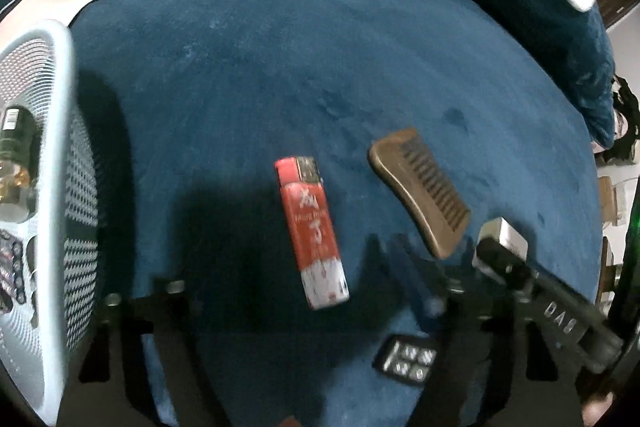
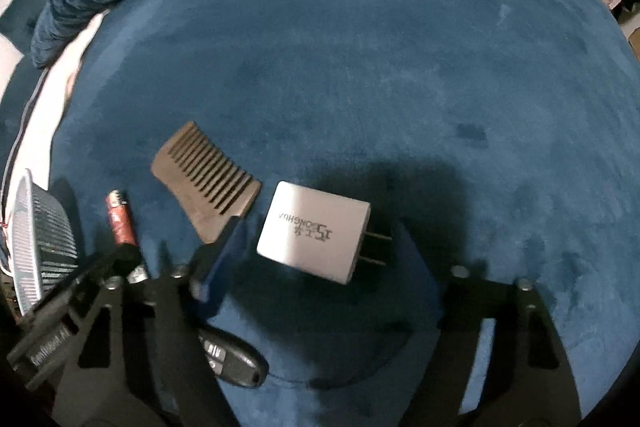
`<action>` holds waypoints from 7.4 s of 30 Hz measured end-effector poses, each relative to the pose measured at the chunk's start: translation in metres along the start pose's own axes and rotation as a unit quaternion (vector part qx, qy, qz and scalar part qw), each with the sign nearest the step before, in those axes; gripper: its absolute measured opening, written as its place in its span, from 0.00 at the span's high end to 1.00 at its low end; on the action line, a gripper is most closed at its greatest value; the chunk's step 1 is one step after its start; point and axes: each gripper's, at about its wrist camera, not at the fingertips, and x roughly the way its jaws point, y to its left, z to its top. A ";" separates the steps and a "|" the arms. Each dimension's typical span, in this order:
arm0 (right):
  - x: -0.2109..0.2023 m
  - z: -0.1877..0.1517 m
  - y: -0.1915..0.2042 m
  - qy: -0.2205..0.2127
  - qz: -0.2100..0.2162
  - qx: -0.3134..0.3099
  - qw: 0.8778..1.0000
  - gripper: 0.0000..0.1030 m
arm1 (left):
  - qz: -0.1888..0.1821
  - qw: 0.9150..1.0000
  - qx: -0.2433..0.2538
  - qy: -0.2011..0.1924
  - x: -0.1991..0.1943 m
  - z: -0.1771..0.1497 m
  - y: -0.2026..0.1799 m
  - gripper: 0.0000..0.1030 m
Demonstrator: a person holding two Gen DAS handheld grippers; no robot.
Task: Organize rigid objects
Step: 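Grasp the red lighter with the left tool while the right tool grasps the white charger, then carry the red lighter and white charger into the basket and open both tools, then withdraw both tools from the basket toward the black remote and wooden comb, then grasp the black remote fob with the left tool while the right tool grasps the wooden comb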
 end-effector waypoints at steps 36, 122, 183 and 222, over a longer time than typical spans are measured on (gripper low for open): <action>-0.043 -0.130 -0.030 0.025 0.000 -0.036 0.999 0.32 | -0.007 0.993 0.098 0.059 -0.021 -0.093 0.018 0.78; -0.088 -0.106 0.195 -0.036 0.101 -0.178 0.978 0.03 | 0.064 0.994 -0.045 -0.071 -0.167 -0.064 0.206 0.02; -0.118 -0.109 0.037 -0.042 0.093 -0.076 0.992 0.03 | 0.054 0.995 0.072 -0.034 -0.138 -0.095 0.046 0.02; -0.089 -0.099 -0.066 -0.034 0.016 0.024 0.999 0.03 | 0.014 0.993 0.101 0.066 -0.019 -0.084 -0.042 0.68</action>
